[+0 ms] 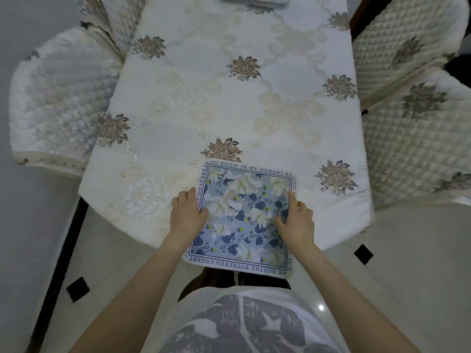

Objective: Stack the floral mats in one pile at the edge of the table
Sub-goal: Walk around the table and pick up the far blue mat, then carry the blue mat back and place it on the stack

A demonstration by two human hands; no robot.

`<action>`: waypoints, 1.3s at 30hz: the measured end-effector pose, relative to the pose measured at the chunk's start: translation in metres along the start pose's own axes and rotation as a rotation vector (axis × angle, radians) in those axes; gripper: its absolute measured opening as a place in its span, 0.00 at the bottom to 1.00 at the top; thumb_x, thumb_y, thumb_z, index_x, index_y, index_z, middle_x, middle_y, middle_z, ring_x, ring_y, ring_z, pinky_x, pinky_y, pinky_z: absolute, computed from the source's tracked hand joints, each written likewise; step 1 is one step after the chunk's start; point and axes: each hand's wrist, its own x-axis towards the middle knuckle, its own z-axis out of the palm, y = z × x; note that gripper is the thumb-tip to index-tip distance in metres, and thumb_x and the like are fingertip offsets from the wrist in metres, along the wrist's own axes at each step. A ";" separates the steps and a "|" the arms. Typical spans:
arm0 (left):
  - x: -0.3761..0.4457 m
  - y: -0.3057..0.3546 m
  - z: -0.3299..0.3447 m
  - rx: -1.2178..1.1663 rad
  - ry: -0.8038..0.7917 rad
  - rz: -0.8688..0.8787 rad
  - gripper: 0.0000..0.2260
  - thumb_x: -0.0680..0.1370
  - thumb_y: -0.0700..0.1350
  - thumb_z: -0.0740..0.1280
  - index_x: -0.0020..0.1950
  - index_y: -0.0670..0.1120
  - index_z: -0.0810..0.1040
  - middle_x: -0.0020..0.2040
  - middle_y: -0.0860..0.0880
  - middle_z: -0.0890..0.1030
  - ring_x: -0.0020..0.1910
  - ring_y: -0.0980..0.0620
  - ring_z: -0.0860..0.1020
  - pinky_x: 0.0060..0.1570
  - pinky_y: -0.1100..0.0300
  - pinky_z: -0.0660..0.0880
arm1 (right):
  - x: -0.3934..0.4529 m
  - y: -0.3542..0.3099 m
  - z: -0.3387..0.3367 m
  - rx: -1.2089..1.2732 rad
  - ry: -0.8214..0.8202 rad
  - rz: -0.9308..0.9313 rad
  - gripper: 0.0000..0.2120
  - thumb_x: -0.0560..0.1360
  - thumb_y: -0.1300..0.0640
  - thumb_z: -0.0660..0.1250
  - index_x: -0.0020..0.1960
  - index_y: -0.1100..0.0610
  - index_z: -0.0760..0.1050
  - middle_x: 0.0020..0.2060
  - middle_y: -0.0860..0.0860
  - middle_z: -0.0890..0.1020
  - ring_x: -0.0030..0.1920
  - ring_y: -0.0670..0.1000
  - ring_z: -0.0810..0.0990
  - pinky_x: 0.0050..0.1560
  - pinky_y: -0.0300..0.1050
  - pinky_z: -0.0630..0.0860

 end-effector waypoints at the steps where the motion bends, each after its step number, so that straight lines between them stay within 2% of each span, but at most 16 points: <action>1: 0.002 -0.001 0.000 0.010 0.010 0.008 0.29 0.74 0.44 0.65 0.72 0.41 0.59 0.64 0.37 0.67 0.59 0.38 0.65 0.56 0.47 0.67 | -0.002 -0.001 0.003 -0.002 0.013 0.030 0.33 0.74 0.51 0.63 0.75 0.49 0.51 0.59 0.60 0.71 0.55 0.62 0.69 0.47 0.53 0.71; 5: 0.008 -0.004 0.001 -0.118 -0.007 0.019 0.31 0.72 0.41 0.67 0.72 0.41 0.58 0.63 0.37 0.67 0.60 0.37 0.67 0.59 0.47 0.67 | -0.009 -0.003 0.016 0.123 0.037 0.140 0.34 0.74 0.55 0.63 0.75 0.53 0.51 0.61 0.62 0.68 0.55 0.63 0.68 0.47 0.50 0.63; 7: 0.012 -0.006 0.001 -0.237 -0.028 -0.029 0.30 0.71 0.39 0.69 0.70 0.39 0.61 0.62 0.36 0.67 0.60 0.37 0.69 0.59 0.49 0.68 | -0.010 0.000 0.016 0.216 0.075 0.200 0.33 0.74 0.57 0.63 0.75 0.57 0.53 0.61 0.64 0.69 0.55 0.64 0.69 0.52 0.52 0.65; 9: 0.016 -0.008 -0.002 -0.327 -0.033 -0.073 0.25 0.70 0.37 0.70 0.65 0.39 0.67 0.58 0.36 0.71 0.55 0.39 0.74 0.51 0.54 0.72 | -0.007 0.005 0.012 0.342 0.102 0.285 0.30 0.73 0.58 0.65 0.72 0.59 0.58 0.59 0.64 0.73 0.56 0.65 0.73 0.57 0.56 0.71; 10: 0.018 -0.010 -0.005 -0.365 -0.035 -0.078 0.22 0.70 0.37 0.70 0.62 0.40 0.69 0.55 0.37 0.73 0.49 0.41 0.76 0.43 0.57 0.73 | -0.005 0.007 0.010 0.422 0.112 0.319 0.29 0.73 0.58 0.66 0.71 0.59 0.60 0.57 0.63 0.74 0.54 0.64 0.75 0.55 0.56 0.74; 12: 0.021 -0.014 -0.007 -0.411 -0.052 -0.034 0.18 0.70 0.37 0.69 0.58 0.45 0.70 0.49 0.43 0.77 0.40 0.48 0.78 0.32 0.61 0.70 | -0.006 0.010 0.008 0.532 0.146 0.327 0.28 0.72 0.60 0.67 0.69 0.54 0.62 0.54 0.60 0.75 0.47 0.58 0.78 0.44 0.51 0.77; 15: 0.020 -0.017 -0.009 -0.440 -0.112 0.021 0.19 0.71 0.37 0.68 0.58 0.51 0.67 0.40 0.51 0.79 0.35 0.56 0.78 0.28 0.62 0.69 | -0.012 0.011 0.007 0.610 0.187 0.264 0.34 0.70 0.64 0.66 0.69 0.42 0.58 0.47 0.53 0.70 0.37 0.50 0.75 0.30 0.39 0.69; 18: 0.018 -0.010 -0.011 -0.482 -0.154 0.057 0.23 0.70 0.35 0.69 0.59 0.51 0.66 0.41 0.51 0.79 0.37 0.53 0.80 0.29 0.62 0.71 | -0.021 0.010 0.002 0.622 0.176 0.220 0.34 0.71 0.69 0.61 0.68 0.39 0.59 0.47 0.54 0.68 0.34 0.52 0.73 0.29 0.37 0.68; 21: 0.015 0.008 -0.014 -0.500 -0.159 0.128 0.23 0.71 0.35 0.69 0.60 0.52 0.66 0.43 0.46 0.80 0.38 0.49 0.81 0.30 0.61 0.73 | -0.027 0.015 -0.010 0.643 0.208 0.233 0.30 0.72 0.71 0.58 0.66 0.44 0.65 0.52 0.56 0.67 0.36 0.49 0.70 0.32 0.37 0.67; 26: 0.008 0.056 -0.008 -0.524 -0.156 0.213 0.24 0.72 0.36 0.69 0.63 0.53 0.65 0.46 0.45 0.80 0.39 0.52 0.81 0.32 0.62 0.73 | -0.037 0.048 -0.044 0.699 0.316 0.275 0.27 0.71 0.72 0.58 0.64 0.47 0.69 0.54 0.58 0.69 0.36 0.55 0.74 0.32 0.40 0.68; 28: 0.003 0.081 -0.003 -0.531 -0.160 0.260 0.26 0.72 0.36 0.69 0.64 0.55 0.64 0.47 0.47 0.80 0.39 0.55 0.81 0.31 0.63 0.74 | -0.044 0.069 -0.060 0.722 0.373 0.279 0.26 0.71 0.72 0.59 0.63 0.48 0.70 0.56 0.59 0.71 0.42 0.56 0.74 0.36 0.42 0.71; 31: -0.007 0.121 0.008 -0.511 -0.164 0.376 0.27 0.72 0.36 0.68 0.63 0.59 0.65 0.44 0.51 0.80 0.35 0.62 0.79 0.29 0.72 0.73 | -0.055 0.101 -0.079 0.731 0.472 0.284 0.24 0.71 0.72 0.61 0.61 0.51 0.73 0.60 0.57 0.75 0.53 0.57 0.77 0.47 0.49 0.77; 34: -0.023 0.170 0.025 -0.454 -0.176 0.484 0.25 0.72 0.36 0.68 0.61 0.61 0.67 0.43 0.55 0.77 0.35 0.66 0.76 0.30 0.74 0.72 | -0.071 0.143 -0.096 0.765 0.550 0.331 0.21 0.71 0.72 0.61 0.58 0.52 0.75 0.57 0.55 0.78 0.53 0.56 0.78 0.46 0.48 0.76; 36: -0.035 0.201 0.041 -0.431 -0.201 0.526 0.22 0.72 0.37 0.68 0.59 0.60 0.69 0.46 0.51 0.78 0.39 0.62 0.76 0.32 0.71 0.70 | -0.083 0.173 -0.105 0.805 0.596 0.374 0.22 0.71 0.73 0.61 0.58 0.52 0.75 0.57 0.56 0.78 0.55 0.57 0.77 0.51 0.53 0.78; 39: -0.053 0.244 0.071 -0.395 -0.266 0.605 0.19 0.72 0.37 0.67 0.58 0.57 0.71 0.51 0.46 0.77 0.44 0.50 0.77 0.35 0.64 0.71 | -0.107 0.219 -0.115 0.833 0.675 0.452 0.22 0.70 0.73 0.61 0.58 0.53 0.75 0.58 0.56 0.76 0.56 0.57 0.77 0.53 0.52 0.78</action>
